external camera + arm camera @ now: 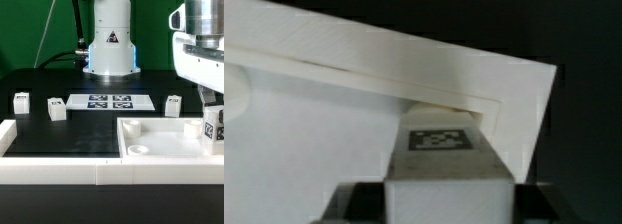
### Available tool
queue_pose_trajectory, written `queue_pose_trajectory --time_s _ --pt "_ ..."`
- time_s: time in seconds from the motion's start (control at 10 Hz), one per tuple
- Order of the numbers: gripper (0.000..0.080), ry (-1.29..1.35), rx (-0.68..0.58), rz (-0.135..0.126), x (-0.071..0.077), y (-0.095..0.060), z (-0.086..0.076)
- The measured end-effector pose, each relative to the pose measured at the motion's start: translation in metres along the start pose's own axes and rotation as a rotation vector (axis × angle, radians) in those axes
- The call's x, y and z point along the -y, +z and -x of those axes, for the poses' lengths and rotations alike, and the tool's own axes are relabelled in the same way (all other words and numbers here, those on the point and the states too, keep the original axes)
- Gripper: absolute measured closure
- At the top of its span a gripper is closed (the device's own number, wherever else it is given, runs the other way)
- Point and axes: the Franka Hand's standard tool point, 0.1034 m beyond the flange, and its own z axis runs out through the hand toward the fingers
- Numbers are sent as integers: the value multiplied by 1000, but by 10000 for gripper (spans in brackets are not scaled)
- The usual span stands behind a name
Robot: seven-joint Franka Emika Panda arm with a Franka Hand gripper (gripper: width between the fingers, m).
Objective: Assemble one leg
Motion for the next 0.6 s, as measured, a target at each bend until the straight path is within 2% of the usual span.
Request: queue_pose_trajectory --time_s 0.6 --pt "508 389 25 -5 1 -1 -1"
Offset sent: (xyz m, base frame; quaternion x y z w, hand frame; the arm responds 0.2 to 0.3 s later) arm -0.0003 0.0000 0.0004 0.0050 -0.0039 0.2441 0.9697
